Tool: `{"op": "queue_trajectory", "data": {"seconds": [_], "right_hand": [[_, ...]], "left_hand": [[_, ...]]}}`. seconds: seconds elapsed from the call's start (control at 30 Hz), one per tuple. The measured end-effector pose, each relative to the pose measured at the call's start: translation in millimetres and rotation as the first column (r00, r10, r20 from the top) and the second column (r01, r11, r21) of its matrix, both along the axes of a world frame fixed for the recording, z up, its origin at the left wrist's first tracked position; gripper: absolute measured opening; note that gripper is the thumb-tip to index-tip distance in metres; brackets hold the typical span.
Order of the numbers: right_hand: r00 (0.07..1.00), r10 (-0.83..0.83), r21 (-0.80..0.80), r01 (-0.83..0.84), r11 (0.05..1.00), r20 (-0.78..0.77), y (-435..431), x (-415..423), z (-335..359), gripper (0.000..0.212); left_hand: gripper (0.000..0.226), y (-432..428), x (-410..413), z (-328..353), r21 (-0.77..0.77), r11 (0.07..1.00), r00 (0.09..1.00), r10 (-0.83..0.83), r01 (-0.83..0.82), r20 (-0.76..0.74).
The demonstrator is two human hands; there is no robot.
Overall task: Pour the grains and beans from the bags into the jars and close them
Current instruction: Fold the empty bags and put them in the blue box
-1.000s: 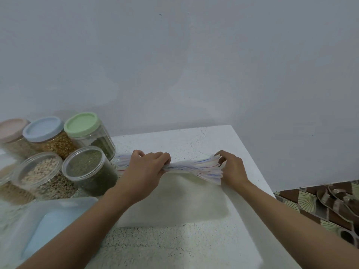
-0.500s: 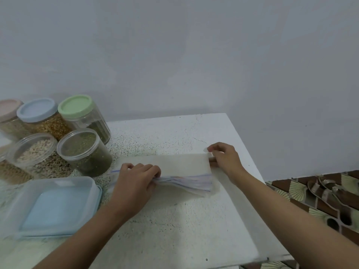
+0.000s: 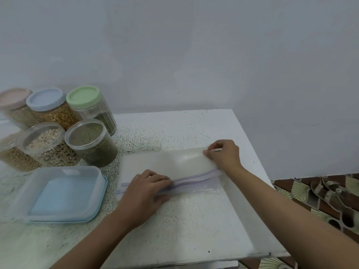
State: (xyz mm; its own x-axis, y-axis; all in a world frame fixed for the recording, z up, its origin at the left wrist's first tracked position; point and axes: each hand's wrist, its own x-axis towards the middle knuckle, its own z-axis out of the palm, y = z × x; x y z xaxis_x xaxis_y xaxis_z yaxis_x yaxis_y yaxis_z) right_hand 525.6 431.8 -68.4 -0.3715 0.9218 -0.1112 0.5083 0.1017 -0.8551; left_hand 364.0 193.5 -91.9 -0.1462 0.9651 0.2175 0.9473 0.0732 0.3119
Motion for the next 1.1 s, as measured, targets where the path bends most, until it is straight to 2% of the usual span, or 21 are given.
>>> {"op": "queue_trajectory", "data": {"seconds": [0.17,0.33,0.5,0.57,0.7,0.87,0.97,1.1], "right_hand": [[1.0,-0.001,-0.029,0.002,1.0,0.02,2.2,-6.0,5.4,0.016],[0.984,0.005,-0.212,-0.044,0.976,-0.181,-7.5,0.2,9.4,0.024],[0.974,-0.014,-0.283,-0.051,0.958,-0.224,-3.7,2.0,11.7,0.027],[0.982,-0.022,-0.284,-0.032,0.958,-0.187,-0.8,1.4,10.2,0.027],[0.996,0.043,-0.224,-0.061,0.973,-0.084,5.7,-1.9,8.2,0.029],[0.984,0.152,-0.187,-0.133,0.973,0.095,15.8,-8.3,23.8,0.027],[0.966,0.189,-0.155,-0.162,0.975,0.178,17.6,-12.0,33.0,0.026],[0.926,0.211,-0.022,-0.215,0.976,0.312,7.4,-10.6,27.5,0.032]], "left_hand": [[0.036,-0.3,-2.1,-4.0,0.004,1.0,0.998,-0.03,0.03,0.051],[0.03,2.4,-2.5,-5.3,0.053,0.998,0.997,0.013,-0.017,0.071],[0.022,8.2,-3.8,-4.0,0.117,0.99,0.993,0.069,-0.08,0.099],[0.025,8.7,-4.0,-5.3,0.107,0.993,0.996,0.043,-0.051,0.079],[0.049,5.9,-6.1,-7.8,0.043,0.999,0.999,0.012,-0.014,0.031],[0.038,6.5,-18.6,4.0,0.025,0.999,0.999,-0.041,0.041,0.016],[0.045,9.3,-25.9,9.0,0.01,1.0,1.0,-0.022,0.022,0.008],[0.042,10.4,-30.5,9.9,-0.02,1.0,1.0,-0.016,0.017,0.02]]}}
